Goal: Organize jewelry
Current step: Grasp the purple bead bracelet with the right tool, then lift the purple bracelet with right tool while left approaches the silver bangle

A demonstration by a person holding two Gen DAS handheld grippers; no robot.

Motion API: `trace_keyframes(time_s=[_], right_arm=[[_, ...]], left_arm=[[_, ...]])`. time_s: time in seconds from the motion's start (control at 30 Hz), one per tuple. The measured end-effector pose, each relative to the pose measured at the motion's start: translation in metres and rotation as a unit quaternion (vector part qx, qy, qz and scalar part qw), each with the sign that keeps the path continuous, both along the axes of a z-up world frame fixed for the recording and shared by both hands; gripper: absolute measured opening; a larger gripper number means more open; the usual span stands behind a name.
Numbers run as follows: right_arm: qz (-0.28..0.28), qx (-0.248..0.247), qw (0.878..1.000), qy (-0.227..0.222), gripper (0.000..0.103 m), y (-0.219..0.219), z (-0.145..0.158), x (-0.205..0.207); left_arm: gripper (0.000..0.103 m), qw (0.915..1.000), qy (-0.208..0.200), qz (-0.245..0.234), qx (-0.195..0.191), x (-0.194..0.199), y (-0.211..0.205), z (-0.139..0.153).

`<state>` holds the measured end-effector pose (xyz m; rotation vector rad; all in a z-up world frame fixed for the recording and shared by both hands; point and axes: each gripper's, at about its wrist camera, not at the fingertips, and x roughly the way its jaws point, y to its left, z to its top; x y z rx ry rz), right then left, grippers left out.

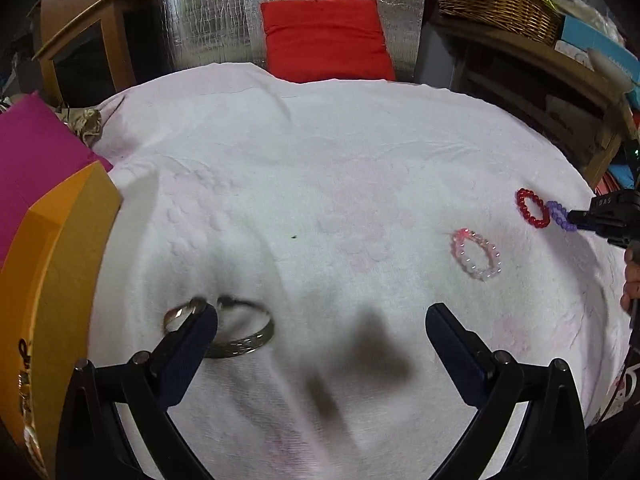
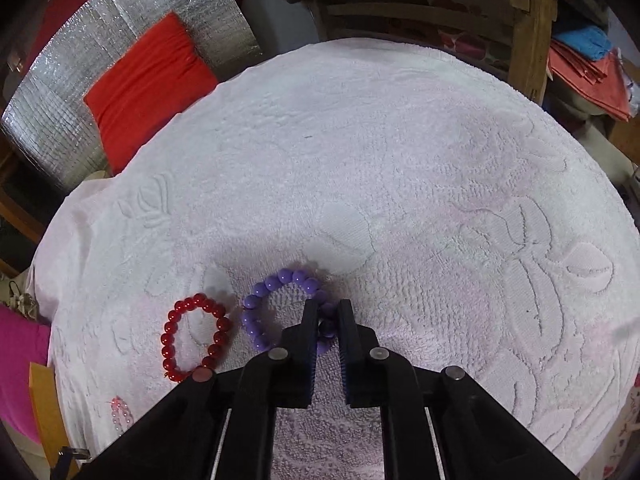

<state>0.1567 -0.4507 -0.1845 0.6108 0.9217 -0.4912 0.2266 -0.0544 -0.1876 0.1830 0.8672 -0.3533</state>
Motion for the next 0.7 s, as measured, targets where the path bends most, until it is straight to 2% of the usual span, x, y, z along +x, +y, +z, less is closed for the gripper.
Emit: trace_keyframes(time_s=[0.17, 0.33, 0.43, 0.53, 0.7], right_arm=[[-0.018, 0.005, 0.999, -0.03, 0.01, -0.003, 0.013, -0.012], [-0.036, 0.029, 0.997, -0.06, 0.01, -0.01, 0.022, -0.024], [-0.029, 0.045, 0.996, -0.073, 0.01, -0.002, 0.024, -0.02], [-0.013, 0.037, 0.996, -0.081, 0.01, 0.01, 0.029, -0.017], [-0.01, 0.042, 0.995, -0.089, 0.01, 0.015, 0.029, -0.016]], left_arm=[[0.103, 1.0, -0.002, -0.005, 0.007, -0.001, 0.019, -0.001], [0.103, 0.9972, -0.072, 0.015, -0.016, -0.009, 0.043, 0.025], [0.103, 0.9952, -0.091, 0.029, -0.019, -0.005, 0.051, 0.032], [0.103, 0.9967, -0.07, 0.041, -0.012, 0.002, 0.057, 0.025], [0.103, 0.9981, -0.011, 0.053, 0.029, 0.014, 0.054, -0.002]])
